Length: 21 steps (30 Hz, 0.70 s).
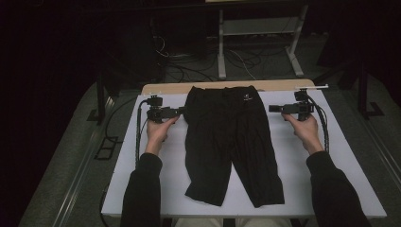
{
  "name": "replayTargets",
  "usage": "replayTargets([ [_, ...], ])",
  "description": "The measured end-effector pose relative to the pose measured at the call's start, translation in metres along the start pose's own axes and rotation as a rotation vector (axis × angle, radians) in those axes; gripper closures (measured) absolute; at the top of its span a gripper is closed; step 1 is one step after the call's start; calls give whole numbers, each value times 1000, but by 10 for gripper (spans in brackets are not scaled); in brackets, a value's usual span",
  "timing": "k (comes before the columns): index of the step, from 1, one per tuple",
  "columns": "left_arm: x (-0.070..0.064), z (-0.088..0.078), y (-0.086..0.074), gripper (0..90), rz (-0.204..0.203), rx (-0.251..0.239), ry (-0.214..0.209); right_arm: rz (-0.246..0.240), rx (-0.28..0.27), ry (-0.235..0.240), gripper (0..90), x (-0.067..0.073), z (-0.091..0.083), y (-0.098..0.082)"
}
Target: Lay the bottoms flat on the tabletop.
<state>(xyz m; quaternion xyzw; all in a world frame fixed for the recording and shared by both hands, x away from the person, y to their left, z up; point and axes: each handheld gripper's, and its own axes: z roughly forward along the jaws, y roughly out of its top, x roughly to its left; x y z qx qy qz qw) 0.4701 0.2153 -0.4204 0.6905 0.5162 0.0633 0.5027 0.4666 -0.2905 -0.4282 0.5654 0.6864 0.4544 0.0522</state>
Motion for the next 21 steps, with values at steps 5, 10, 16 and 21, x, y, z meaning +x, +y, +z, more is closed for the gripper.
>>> replayTargets([
  [5,-9,-8,-6,0,15,-4,-15,-15,8,17,14,1,-15,-18],
  [10,-19,-16,-10,0,29,-6,-26,-31,22,18,14,5,-26,-34],
  [16,-35,-23,-16,0,64,3,-57,-49,44,32,14,14,-36,-52],
  [21,-46,-22,-20,0,85,16,-85,-59,51,49,14,22,-44,-60],
])
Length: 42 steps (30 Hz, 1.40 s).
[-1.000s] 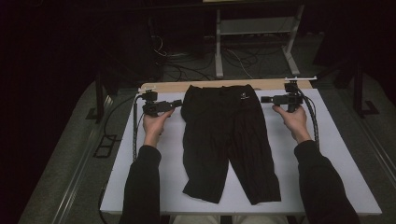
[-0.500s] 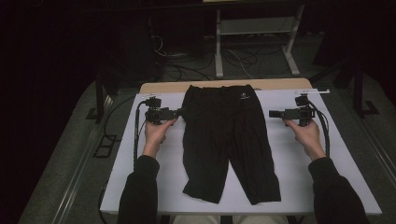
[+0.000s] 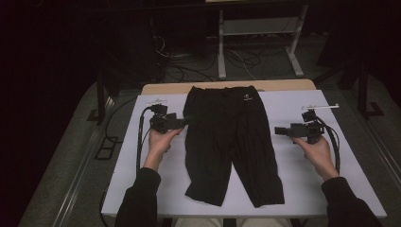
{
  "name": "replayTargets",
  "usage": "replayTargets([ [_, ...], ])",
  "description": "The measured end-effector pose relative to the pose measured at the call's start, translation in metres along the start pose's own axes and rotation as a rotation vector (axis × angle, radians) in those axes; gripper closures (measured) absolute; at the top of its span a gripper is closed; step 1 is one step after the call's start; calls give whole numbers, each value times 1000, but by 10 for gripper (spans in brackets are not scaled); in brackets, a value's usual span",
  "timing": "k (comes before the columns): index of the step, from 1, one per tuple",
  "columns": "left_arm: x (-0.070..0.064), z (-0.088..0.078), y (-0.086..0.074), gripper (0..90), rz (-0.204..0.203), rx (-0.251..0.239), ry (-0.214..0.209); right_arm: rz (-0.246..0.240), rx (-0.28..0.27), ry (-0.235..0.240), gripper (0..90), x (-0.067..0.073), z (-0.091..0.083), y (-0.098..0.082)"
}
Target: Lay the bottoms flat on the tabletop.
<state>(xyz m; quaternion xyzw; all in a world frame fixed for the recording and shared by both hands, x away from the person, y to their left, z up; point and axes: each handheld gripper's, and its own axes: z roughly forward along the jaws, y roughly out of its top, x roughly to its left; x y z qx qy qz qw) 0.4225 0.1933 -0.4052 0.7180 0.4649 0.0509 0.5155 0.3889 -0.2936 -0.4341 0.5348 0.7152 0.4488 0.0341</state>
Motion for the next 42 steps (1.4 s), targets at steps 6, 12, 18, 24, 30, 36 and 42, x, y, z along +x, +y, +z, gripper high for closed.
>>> replayTargets([
  [6,-17,4,-2,0,28,6,-41,-5,12,22,15,12,-7,-15],
  [12,-32,9,-6,0,57,15,-73,-15,30,42,17,23,-16,-30],
  [18,-41,16,-11,0,83,35,-100,-39,62,65,44,34,-25,-47],
  [24,-51,22,-15,0,93,42,-132,-47,96,102,116,44,-32,-63],
  [30,-60,28,-16,0,107,47,-153,-73,165,121,214,54,-33,-78],
  [36,-64,32,-17,0,114,54,-164,-92,220,126,344,60,-31,-86],
  [42,-69,35,-19,0,119,59,-183,-124,302,130,511,66,-23,-91],
])
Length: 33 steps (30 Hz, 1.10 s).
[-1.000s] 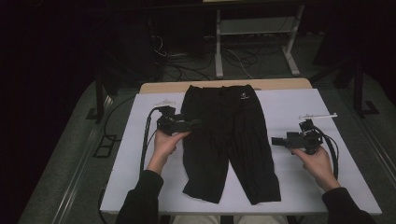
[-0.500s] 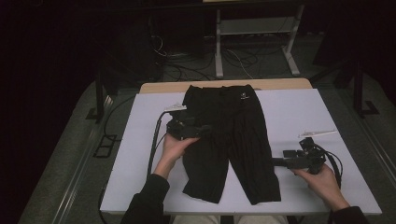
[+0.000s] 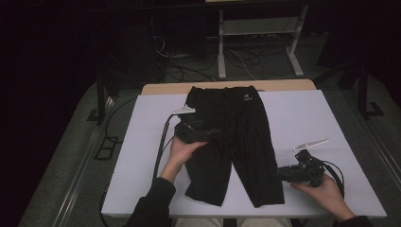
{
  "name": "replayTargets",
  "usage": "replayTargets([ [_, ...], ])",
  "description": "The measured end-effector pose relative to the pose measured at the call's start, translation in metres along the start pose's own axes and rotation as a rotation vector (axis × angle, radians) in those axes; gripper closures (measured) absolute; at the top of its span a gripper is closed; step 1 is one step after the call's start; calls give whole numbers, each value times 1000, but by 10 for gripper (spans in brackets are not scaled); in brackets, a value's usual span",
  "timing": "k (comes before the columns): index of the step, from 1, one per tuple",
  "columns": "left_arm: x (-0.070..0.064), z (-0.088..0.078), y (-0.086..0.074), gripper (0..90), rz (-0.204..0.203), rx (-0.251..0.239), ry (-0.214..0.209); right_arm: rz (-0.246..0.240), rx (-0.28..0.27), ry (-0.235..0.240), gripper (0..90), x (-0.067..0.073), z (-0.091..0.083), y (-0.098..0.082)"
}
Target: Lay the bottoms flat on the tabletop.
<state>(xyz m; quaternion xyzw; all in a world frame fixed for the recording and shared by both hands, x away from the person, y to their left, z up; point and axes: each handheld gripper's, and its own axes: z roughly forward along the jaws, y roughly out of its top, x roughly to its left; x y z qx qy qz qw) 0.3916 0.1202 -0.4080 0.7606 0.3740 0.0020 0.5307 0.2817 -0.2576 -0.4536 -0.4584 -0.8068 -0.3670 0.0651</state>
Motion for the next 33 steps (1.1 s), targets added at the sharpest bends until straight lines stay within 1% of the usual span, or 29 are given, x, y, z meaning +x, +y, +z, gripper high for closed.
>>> replayTargets([
  [1,-1,1,0,0,2,3,-3,-11,6,4,570,2,2,0],
  [3,-3,4,-1,0,5,8,-14,-28,39,34,736,4,5,2],
  [4,-5,6,-1,0,7,8,-21,-33,48,41,819,5,6,2],
  [5,-7,7,-2,0,12,13,-27,-38,52,42,878,5,7,3],
  [7,-12,11,-3,0,21,19,-46,-29,39,45,882,3,4,6],
  [10,-20,18,-4,0,46,41,-79,6,1,69,881,-6,-3,7],
  [13,-29,26,-5,0,68,61,-111,41,-33,67,881,-14,-10,7],
  [15,-36,30,-6,1,82,70,-134,49,-44,55,881,-18,-14,7],
  [17,-43,35,-7,13,100,81,-159,70,-53,47,881,-21,-17,7],
  [21,-57,43,-12,40,150,126,-206,95,-60,27,881,-25,-21,6],
  [22,-61,44,-13,58,165,138,-221,108,-63,27,882,-27,-22,6],
  [25,-73,48,-19,111,231,182,-279,118,-64,23,882,-29,-22,5],
  [27,-82,52,-23,145,281,221,-325,127,-61,28,882,-30,-22,5],
  [29,-89,57,-29,168,324,275,-367,138,-63,32,881,-31,-23,4],
  [31,-97,63,-35,195,363,325,-401,142,-65,42,881,-32,-23,4],
  [33,-105,68,-42,229,415,352,-425,142,-63,44,881,-31,-23,4],
])
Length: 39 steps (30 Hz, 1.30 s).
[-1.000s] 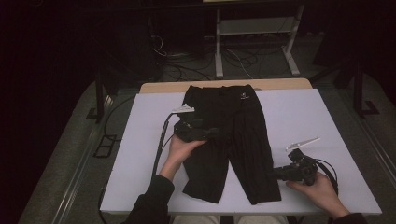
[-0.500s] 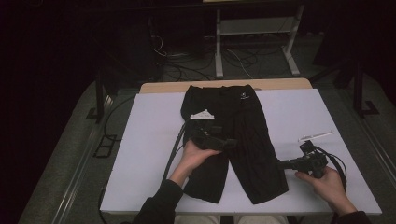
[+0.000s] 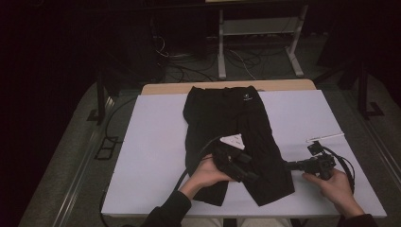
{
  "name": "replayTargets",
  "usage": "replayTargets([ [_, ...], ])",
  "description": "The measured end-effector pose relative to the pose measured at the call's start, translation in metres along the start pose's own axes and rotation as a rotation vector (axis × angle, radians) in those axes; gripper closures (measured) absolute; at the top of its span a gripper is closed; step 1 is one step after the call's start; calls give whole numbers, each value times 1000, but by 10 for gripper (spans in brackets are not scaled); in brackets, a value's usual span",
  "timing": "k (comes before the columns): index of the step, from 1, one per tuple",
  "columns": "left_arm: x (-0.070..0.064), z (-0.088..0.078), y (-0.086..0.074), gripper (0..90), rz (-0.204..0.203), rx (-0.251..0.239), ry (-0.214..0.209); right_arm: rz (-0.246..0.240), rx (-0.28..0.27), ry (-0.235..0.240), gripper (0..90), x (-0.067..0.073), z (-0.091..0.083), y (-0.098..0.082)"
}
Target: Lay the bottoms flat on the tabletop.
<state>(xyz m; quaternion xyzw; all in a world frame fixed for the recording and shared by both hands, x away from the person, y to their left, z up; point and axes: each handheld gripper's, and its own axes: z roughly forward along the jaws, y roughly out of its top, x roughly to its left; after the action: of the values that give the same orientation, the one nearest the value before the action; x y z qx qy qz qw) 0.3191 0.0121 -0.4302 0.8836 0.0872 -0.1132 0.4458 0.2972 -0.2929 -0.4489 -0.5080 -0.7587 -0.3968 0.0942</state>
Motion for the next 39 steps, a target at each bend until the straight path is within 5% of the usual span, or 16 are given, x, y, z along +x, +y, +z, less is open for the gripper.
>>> replayTargets([
  [6,-9,22,-5,266,86,72,-56,4,-1,13,876,0,1,-1],
  [13,-12,35,-7,291,109,61,-73,7,1,27,874,1,3,-2],
  [19,-16,46,-9,326,150,131,-82,11,-3,31,874,0,2,-2],
  [25,-23,53,-12,556,206,140,-110,14,-8,40,874,1,2,-2],
  [31,-23,55,-12,850,228,142,-86,15,-9,48,870,1,2,-3],
  [39,-26,46,-13,877,219,145,-64,43,10,72,804,-1,-1,-8],
])
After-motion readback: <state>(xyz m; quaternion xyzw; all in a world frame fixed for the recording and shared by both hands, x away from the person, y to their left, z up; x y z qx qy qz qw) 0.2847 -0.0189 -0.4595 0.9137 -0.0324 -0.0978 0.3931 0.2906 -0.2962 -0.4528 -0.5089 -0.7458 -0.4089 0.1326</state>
